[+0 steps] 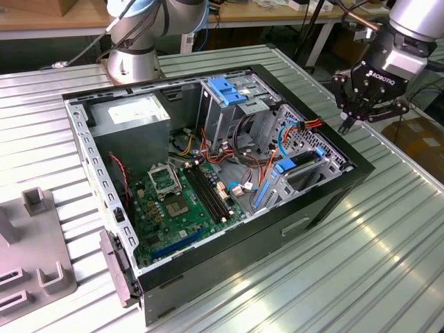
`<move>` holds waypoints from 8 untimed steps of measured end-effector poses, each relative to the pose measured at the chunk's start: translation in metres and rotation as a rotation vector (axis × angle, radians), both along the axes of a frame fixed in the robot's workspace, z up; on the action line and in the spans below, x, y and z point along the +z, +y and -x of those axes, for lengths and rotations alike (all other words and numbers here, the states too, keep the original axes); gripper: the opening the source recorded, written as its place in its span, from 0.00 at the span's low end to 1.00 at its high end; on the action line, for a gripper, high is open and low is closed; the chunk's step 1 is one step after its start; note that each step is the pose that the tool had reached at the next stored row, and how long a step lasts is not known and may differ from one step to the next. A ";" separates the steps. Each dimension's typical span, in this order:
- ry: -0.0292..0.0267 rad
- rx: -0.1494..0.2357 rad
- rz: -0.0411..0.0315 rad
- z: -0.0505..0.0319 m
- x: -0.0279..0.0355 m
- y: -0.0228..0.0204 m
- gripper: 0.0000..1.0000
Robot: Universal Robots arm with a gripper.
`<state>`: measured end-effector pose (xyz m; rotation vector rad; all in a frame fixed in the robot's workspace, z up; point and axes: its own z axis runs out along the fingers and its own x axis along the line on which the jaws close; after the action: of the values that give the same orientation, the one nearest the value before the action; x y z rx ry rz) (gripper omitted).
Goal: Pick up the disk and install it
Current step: 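Insert the first disk wire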
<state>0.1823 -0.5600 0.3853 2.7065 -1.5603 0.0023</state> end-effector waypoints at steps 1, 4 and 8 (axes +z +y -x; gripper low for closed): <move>-0.0004 0.014 0.0000 0.0024 0.0000 -0.0001 0.10; -0.0005 0.104 0.0001 0.0074 -0.0012 0.0028 0.10; -0.0006 0.161 0.0001 0.0074 -0.0016 0.0050 0.10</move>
<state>0.1749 -0.5550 0.3838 2.8232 -1.3385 0.0053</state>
